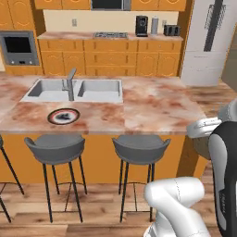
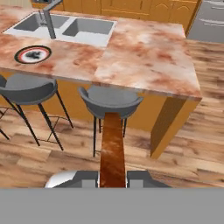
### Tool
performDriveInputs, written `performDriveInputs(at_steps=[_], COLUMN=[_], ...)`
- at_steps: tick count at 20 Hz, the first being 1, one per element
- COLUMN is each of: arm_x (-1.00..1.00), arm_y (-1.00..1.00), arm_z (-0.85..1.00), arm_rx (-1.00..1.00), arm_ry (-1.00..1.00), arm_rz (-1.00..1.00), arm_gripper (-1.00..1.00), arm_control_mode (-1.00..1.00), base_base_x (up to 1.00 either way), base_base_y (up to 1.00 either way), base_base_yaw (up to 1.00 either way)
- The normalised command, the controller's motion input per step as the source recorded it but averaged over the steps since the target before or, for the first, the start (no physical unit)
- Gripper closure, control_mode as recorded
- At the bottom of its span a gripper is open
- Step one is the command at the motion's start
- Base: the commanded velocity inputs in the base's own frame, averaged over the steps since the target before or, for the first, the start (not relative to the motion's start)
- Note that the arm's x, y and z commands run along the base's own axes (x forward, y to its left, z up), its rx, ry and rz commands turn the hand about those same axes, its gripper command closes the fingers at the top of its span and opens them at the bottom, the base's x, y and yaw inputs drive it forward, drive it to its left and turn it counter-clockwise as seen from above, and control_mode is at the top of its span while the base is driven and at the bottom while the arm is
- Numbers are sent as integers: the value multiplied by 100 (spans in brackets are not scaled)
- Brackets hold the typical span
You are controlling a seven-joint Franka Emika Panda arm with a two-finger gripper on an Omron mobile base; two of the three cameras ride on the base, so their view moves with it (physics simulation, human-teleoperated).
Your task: Start the toaster. Once the lever pops up, take the bread to the plate on the dining counter.
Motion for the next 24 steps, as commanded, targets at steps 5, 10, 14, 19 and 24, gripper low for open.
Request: performDriveInputs(at_steps=[5, 10, 14, 19, 24], arm_x=[0, 0, 0, 0, 0], arm_y=[0, 0, 0, 0, 0], arm_z=[0, 0, 0, 0, 0], arm_rx=[0, 0, 0, 0, 0], arm_ry=[0, 0, 0, 0, 0], arm_rz=[0, 0, 0, 0, 0], arm_gripper=[100, 100, 100, 100, 100], arm_control_mode=[100, 100, 100, 100, 100], base_base_x=[7, 0, 0, 0, 0], base_base_y=[89, 78, 79, 82, 72], base_base_yaw=[-41, -30, -26, -21, -14])
